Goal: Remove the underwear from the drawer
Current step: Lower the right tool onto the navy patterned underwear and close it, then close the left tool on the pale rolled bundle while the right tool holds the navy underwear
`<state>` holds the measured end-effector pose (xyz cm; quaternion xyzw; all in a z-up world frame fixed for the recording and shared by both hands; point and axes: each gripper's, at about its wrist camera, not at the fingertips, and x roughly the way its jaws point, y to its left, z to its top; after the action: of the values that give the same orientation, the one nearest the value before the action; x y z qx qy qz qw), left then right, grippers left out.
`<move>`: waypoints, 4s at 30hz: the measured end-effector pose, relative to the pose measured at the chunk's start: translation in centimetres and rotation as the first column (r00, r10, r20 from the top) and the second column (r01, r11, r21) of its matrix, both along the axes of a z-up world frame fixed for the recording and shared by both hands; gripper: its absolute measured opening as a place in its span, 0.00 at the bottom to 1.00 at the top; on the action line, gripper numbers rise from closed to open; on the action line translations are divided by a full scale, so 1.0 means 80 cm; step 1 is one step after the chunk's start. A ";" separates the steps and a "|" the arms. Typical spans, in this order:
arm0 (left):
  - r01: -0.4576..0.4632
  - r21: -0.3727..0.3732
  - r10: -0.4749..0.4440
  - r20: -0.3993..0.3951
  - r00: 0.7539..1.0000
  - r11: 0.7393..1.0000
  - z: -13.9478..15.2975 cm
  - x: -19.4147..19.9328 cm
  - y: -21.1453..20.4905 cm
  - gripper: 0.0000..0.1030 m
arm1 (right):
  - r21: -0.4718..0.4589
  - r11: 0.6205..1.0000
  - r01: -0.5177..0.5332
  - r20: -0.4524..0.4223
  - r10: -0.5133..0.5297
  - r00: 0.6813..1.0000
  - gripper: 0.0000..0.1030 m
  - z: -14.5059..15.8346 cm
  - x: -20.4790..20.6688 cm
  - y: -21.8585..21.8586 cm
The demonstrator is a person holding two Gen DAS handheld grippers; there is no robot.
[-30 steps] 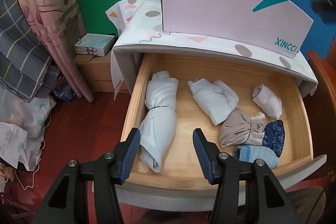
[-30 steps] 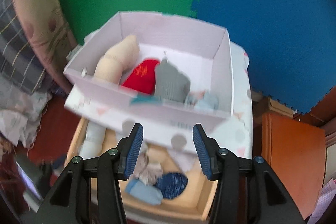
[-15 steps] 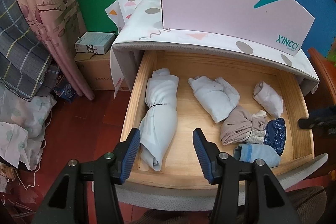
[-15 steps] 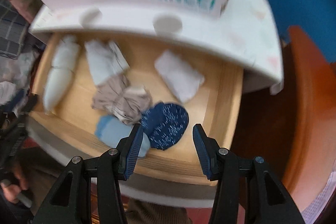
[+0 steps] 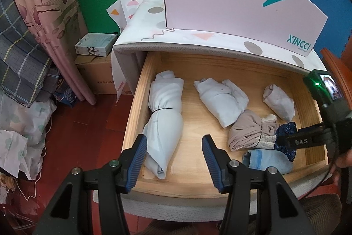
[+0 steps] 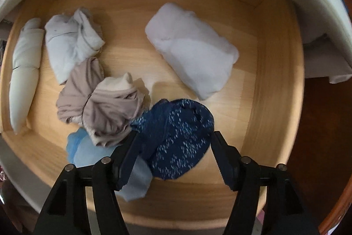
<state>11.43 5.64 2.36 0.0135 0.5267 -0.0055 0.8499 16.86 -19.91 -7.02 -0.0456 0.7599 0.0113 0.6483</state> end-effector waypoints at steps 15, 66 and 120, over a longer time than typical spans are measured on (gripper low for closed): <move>0.005 -0.005 -0.005 -0.017 1.000 1.000 -0.002 0.001 -0.002 0.52 | -0.007 0.999 0.032 -0.059 -0.033 0.998 0.69 -0.042 0.013 -0.002; -0.001 0.008 0.004 -0.344 0.939 1.000 -0.083 0.111 0.010 0.52 | -0.036 0.998 0.051 -0.056 -0.053 0.997 0.27 -0.042 -0.055 -0.061; -0.001 -0.119 -0.065 -0.550 0.833 0.993 -0.055 0.111 0.005 0.29 | -0.033 0.998 0.057 -0.058 -0.059 0.997 0.28 -0.044 -0.052 -0.054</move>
<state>20.34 6.01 -2.03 -0.0284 0.7482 -0.0535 0.6607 12.73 -24.25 -10.52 -0.0335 0.7798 -0.0181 0.6249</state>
